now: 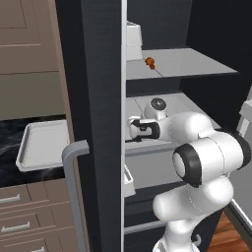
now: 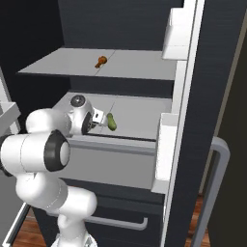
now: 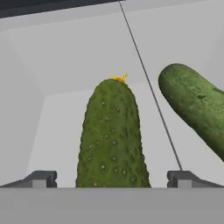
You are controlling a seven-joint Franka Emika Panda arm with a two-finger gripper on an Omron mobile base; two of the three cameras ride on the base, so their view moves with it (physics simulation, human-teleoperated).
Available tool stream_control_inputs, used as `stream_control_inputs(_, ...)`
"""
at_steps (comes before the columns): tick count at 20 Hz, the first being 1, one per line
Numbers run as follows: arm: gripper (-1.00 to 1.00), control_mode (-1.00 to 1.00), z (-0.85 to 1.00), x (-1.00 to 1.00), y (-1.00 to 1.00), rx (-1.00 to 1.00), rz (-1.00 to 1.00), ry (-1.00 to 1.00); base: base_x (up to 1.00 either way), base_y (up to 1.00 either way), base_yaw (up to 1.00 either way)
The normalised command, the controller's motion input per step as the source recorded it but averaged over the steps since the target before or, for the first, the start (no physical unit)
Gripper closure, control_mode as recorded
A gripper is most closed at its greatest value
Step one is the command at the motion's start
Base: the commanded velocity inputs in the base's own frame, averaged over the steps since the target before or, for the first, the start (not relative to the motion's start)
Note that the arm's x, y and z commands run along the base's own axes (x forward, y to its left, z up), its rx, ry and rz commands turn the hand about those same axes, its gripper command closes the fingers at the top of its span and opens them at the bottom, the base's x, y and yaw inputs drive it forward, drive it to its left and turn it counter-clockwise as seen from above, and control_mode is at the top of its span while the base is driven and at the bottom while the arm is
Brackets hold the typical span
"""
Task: Place one cucumber and one chicken drumstick in each tupperware on the nearby counter, to pack two identical lunches.
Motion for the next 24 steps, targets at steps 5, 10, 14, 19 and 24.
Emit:
stream_control_inputs(5, 1.0, -1.0, -0.37, 0.36, 0.08, -0.01, -0.04, 0.06, 0.0, 0.0, 0.0)
stream_control_inputs(10, 1.0, -1.0, -0.23, -0.16, 0.0, 0.0, -0.02, 0.06, 0.0, 0.0, 0.0)
stream_control_inputs(14, 1.0, -1.0, -0.05, -0.99, -0.05, 0.0, 0.0, 0.0, 0.0, 0.0, 0.0)
stream_control_inputs(19, 1.0, -1.0, 0.31, -1.0, -0.27, 0.0, 0.01, -0.01, 0.0, 0.0, 0.0)
stream_control_inputs(24, 1.0, -1.0, 0.78, -1.0, -0.3, 0.0, 0.08, 0.0, 0.0, 0.0, 0.0)
